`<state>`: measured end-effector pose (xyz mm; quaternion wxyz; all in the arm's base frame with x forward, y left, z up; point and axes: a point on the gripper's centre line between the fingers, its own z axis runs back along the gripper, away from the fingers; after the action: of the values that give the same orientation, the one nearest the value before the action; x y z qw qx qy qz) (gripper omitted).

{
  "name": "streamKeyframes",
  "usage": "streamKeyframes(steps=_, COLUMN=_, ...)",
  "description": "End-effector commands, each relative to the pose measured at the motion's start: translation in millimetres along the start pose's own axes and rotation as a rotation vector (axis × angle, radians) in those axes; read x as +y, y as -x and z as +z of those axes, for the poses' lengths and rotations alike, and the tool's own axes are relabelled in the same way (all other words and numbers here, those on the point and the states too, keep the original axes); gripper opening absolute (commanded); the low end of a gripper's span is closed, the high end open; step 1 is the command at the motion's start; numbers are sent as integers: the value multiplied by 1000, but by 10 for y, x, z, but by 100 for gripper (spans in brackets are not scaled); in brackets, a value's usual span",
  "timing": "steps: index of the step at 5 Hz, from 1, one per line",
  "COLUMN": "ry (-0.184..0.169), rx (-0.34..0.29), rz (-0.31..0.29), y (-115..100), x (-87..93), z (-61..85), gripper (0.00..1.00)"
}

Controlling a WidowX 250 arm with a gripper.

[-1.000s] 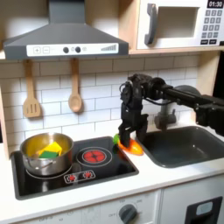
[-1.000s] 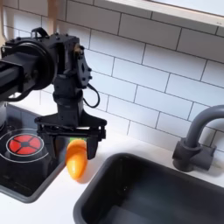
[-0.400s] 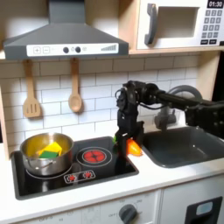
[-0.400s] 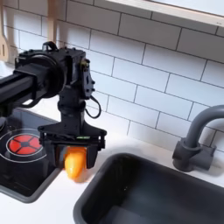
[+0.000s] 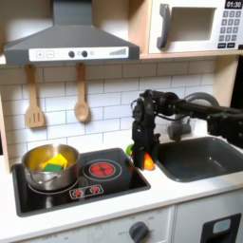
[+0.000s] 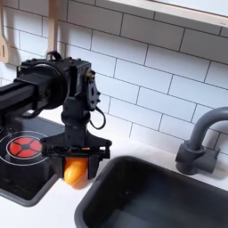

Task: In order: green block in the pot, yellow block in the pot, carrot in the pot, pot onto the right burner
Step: 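Put the carrot in the pot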

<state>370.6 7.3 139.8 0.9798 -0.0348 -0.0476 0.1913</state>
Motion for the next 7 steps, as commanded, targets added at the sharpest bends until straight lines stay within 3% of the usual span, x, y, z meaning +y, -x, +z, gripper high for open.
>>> streamKeyframes(steps=1, ry=4, rx=-45, rz=14, y=51, x=44, z=170, gripper=0)
streamKeyframes(steps=2, ry=23, rx=-99, rz=18, y=71, x=70, z=406, gripper=0)
streamKeyframes(steps=3, ry=35, rx=-124, rz=46, y=166, x=162, z=553, gripper=0)
streamKeyframes(steps=5, ry=44, rx=-135, rz=120, y=268, x=513, z=699, gripper=0)
streamKeyframes(steps=7, ry=79, rx=-139, rz=143, y=233, x=659, z=797, gripper=0)
